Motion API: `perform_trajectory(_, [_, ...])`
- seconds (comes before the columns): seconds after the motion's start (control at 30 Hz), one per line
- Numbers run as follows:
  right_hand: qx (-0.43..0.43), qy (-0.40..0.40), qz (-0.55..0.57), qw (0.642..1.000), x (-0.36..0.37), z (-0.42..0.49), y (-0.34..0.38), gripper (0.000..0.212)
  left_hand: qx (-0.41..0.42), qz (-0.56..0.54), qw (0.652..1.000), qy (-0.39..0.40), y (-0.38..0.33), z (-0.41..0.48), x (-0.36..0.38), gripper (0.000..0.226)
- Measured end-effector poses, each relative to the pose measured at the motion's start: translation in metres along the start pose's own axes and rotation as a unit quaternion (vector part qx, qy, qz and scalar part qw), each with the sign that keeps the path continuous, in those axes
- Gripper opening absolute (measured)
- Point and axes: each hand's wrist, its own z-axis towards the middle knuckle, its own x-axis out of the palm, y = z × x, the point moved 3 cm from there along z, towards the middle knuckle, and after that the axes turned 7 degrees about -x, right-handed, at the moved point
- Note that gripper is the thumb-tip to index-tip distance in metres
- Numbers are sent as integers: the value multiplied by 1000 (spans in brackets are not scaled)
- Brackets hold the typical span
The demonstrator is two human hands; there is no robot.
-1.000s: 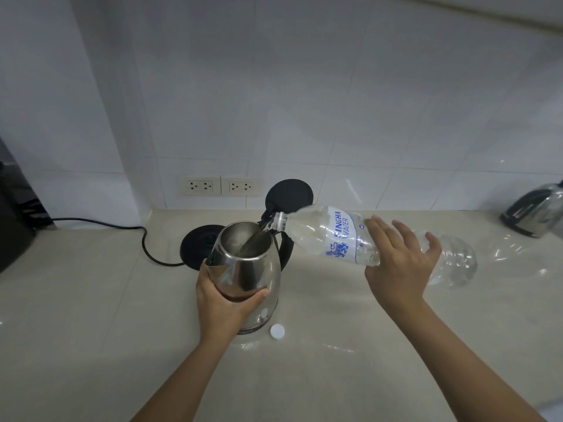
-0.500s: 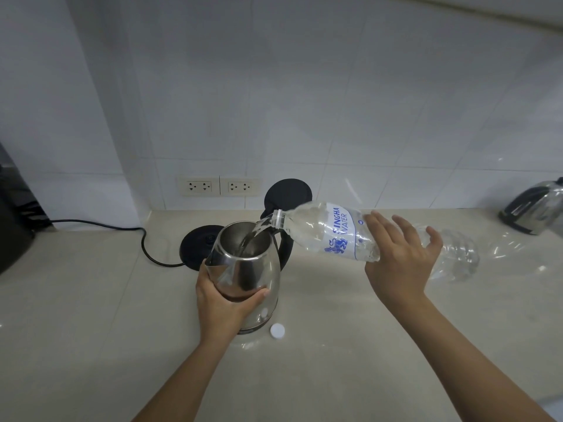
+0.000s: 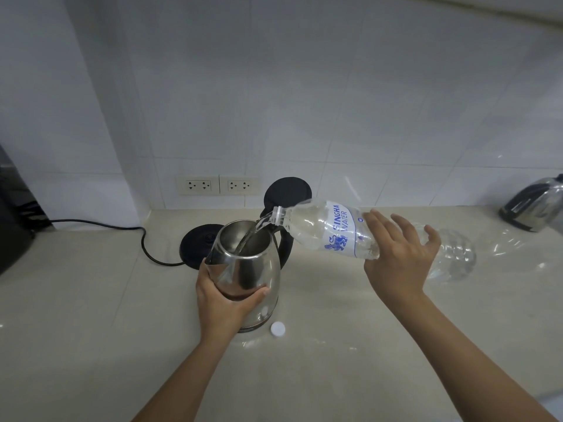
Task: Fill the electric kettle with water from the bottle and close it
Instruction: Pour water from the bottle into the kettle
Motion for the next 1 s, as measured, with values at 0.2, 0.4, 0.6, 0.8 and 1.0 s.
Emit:
perform_trajectory(0.2, [1, -5, -1, 1000, 1, 0, -1, 68, 4, -4, 1000, -3, -2, 0, -1, 132])
perform_trajectory(0.4, [4, 3, 2, 1000, -1, 1, -2, 72, 4, -4, 1000, 0, -2, -1, -1, 132])
perform_trajectory(0.6, [4, 8, 11, 1000, 0, -2, 1, 71, 2, -6, 1000, 1, -2, -1, -1, 133])
perform_trajectory(0.8, [-3, 18, -2, 1000, 4, -5, 0, 70, 3, -7, 1000, 3, -1, -2, -1, 132])
perform_trajectory(1.0, [9, 24, 14, 1000, 5, -9, 5, 73, 0, -5, 1000, 2, -2, -2, -1, 132])
